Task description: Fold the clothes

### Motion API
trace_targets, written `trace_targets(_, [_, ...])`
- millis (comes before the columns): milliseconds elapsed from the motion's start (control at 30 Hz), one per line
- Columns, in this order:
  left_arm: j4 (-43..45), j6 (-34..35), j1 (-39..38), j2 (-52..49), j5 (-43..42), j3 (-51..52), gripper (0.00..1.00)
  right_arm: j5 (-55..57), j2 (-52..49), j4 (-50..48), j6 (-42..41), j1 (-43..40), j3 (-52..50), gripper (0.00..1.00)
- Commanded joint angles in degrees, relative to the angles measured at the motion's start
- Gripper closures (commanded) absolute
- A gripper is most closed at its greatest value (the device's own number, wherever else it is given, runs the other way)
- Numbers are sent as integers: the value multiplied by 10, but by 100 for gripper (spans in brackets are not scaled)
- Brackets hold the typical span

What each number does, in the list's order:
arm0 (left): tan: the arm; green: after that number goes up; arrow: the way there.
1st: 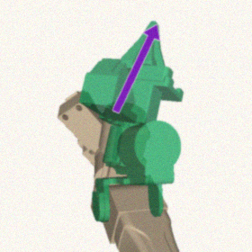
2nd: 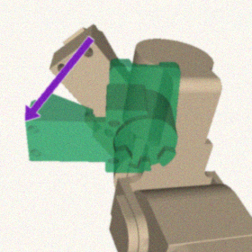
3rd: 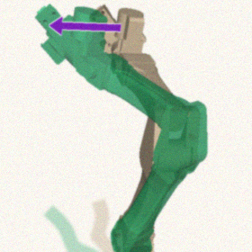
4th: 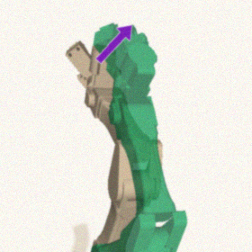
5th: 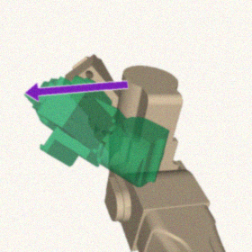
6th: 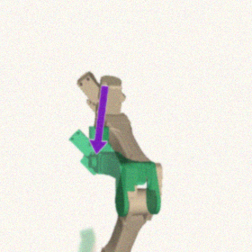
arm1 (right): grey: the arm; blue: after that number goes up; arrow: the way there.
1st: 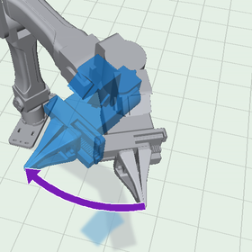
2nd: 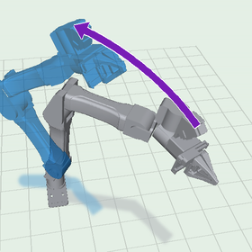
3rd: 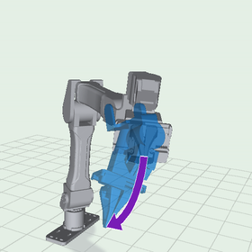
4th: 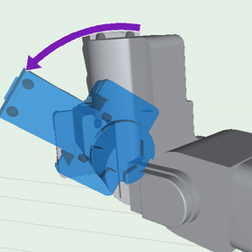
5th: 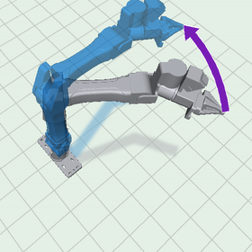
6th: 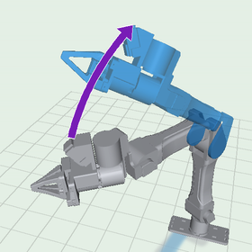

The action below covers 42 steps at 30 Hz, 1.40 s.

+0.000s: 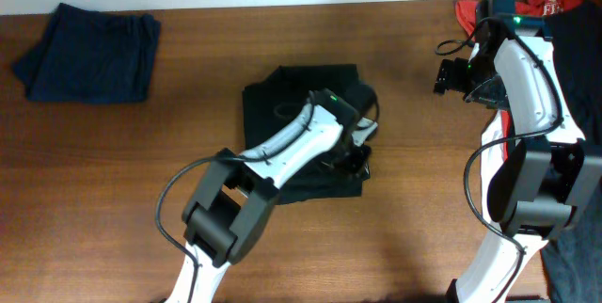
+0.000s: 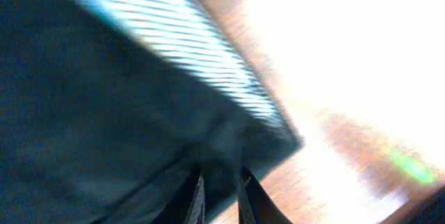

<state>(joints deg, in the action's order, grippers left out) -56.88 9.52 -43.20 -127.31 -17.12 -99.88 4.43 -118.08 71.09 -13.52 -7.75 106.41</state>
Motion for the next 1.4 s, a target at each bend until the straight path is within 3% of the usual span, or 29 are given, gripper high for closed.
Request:
trace_targets(0, [30, 12, -43, -3, -15, 37, 83, 1, 3, 0, -5, -2, 7, 1])
trace_targets(33, [44, 16, -54, -3, -16, 50, 83, 1, 3, 0, -5, -2, 7, 1])
trace_targets(100, [44, 16, -67, -2, -16, 48, 99, 1, 3, 0, -5, -2, 7, 1])
trace_targets(233, [-27, 16, -59, 40, 19, -22, 99, 1, 3, 0, -5, -2, 7, 1])
trace_targets(333, [-58, 16, -9, 99, 34, -54, 99, 1, 3, 0, -5, -2, 7, 1])
trace_targets(500, [-63, 20, 88, 116, 40, -43, 99, 1, 3, 0, -5, -2, 7, 1])
trace_targets(600, [-68, 39, 92, 95, 28, 20, 99, 1, 3, 0, -5, -2, 7, 1])
trace_targets(700, [-11, 42, 63, 92, -15, 97, 99, 1, 3, 0, -5, -2, 7, 1])
trace_targets(933, [158, 91, 4, 91, -1, 240, 98, 1, 3, 0, -5, -2, 7, 1])
trace_targets(1000, [148, 90, 4, 94, -24, 239, 99, 1, 3, 0, -5, -2, 7, 1])
trace_targets(1167, [-3, 67, 8, 132, -20, 102, 99, 1, 3, 0, -5, -2, 7, 1])
trace_targets(1300, [-103, 67, 48, 181, 155, 26, 99, 1, 3, 0, -5, -2, 7, 2])
trace_targets(1367, [-162, 67, 97, 182, 192, 30, 98, 1, 3, 0, -5, -2, 7, 1])
